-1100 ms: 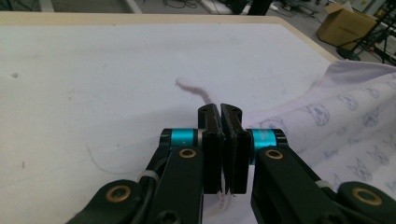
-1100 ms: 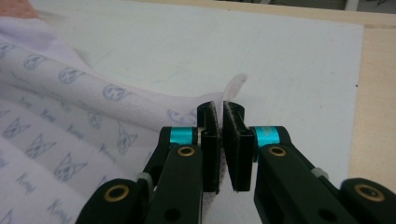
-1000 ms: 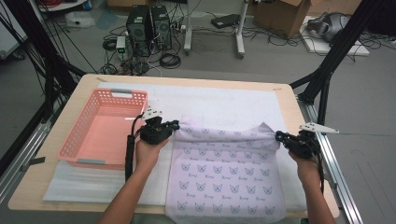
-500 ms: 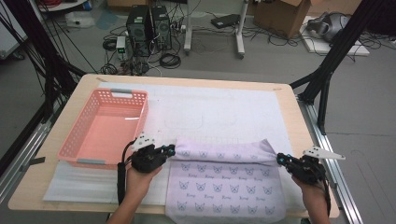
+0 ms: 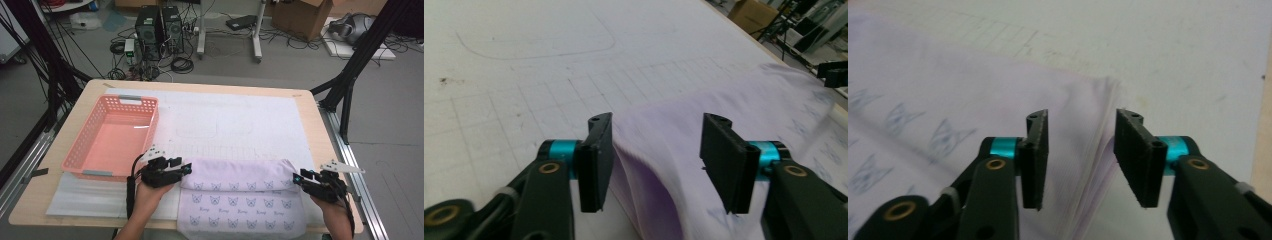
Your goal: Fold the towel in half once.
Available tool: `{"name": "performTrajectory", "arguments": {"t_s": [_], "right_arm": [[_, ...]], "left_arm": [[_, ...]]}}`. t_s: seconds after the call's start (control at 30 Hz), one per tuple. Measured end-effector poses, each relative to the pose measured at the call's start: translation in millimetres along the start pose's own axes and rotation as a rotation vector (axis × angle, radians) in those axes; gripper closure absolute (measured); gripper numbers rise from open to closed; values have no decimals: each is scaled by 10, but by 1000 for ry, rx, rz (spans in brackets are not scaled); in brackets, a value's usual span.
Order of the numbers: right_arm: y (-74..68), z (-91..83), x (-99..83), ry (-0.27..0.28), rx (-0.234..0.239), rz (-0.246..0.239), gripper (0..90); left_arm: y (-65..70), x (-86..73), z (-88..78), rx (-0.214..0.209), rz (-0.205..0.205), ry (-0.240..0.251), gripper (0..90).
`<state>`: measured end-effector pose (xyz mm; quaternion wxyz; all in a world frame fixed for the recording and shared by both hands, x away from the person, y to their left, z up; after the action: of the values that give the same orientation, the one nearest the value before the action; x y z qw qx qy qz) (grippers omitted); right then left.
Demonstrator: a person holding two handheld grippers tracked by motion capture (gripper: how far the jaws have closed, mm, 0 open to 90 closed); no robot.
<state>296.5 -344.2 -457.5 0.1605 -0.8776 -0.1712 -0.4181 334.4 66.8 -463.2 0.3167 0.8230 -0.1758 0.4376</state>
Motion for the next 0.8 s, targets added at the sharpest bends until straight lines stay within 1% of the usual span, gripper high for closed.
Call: {"name": "performTrajectory", "arguments": {"t_s": [0.03,0.07,0.1,0.13,0.17,0.2,0.23,0.27,0.3,0.33,0.37,0.4,0.43,0.47,0.5,0.53,0.57,0.6,0.63,0.67,0.7,0.73,0.77,0.8], "right_arm": [[16,70,39,-10,-7,1,521],[46,210,101,-40,-21,-8,514],[62,272,125,-54,-33,-5,515],[84,329,145,-65,-42,-1,515],[84,329,145,-65,-42,-1,515],[109,385,157,-78,-50,4,518],[136,472,159,-111,-39,10,629],[138,503,152,-131,-24,15,714],[133,514,148,-139,-16,1,834],[121,504,155,-127,-20,-27,863],[121,504,155,-127,-20,-27,863],[98,442,175,-90,-30,-43,865],[91,402,184,-66,-34,-48,865],[91,402,184,-66,-34,-48,865],[84,357,188,-50,-31,-48,864],[68,257,204,-9,-37,-57,863],[68,257,204,-9,-37,-57,863],[34,146,216,34,-28,-59,863],[10,87,211,49,-25,-63,864],[10,87,211,49,-25,-63,864],[-48,-21,186,70,-9,-59,863],[-71,-73,173,87,-7,-68,864],[-71,-73,173,87,-7,-68,864],[-125,-174,132,101,13,-67,863]], "left_arm": [[-27,10,62,12,-16,-9,450],[-47,9,125,17,-20,-30,469],[-63,2,177,23,-21,-48,493],[-87,-21,254,31,-36,-79,535],[-87,-21,254,31,-36,-79,595],[-97,-32,278,46,-34,-87,595],[-104,-44,291,57,-26,-95,770],[-106,-55,299,65,-20,-104,822],[-92,-54,297,63,-11,-101,842],[-76,-40,284,69,2,-85,846],[-61,-18,254,67,10,-69,846],[-34,11,218,54,11,-42,847],[11,66,138,37,25,5,842],[11,66,138,37,25,5,840],[33,83,101,28,34,15,840],[52,97,70,22,39,26,838],[72,106,36,16,40,39,838],[98,112,5,0,34,53,839],[120,110,-33,-13,34,57,839],[149,104,-66,-27,30,69,839],[176,96,-105,-36,35,79,839],[200,84,-145,-45,39,83,839],[221,72,-186,-50,43,89,839],[245,56,-227,-58,42,96,837]]}}
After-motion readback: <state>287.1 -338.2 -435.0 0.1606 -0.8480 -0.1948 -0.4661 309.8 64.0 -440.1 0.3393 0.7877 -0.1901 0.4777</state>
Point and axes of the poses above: each handheld gripper's, and its own axes: z roughly forward along the jaws, x roughly out of its top, y roughly to its right, the point moved 6 cm from there along z, roughly forward along the jaws, and after that the axes turned 2 degrees about y, right-handed, at the moved point
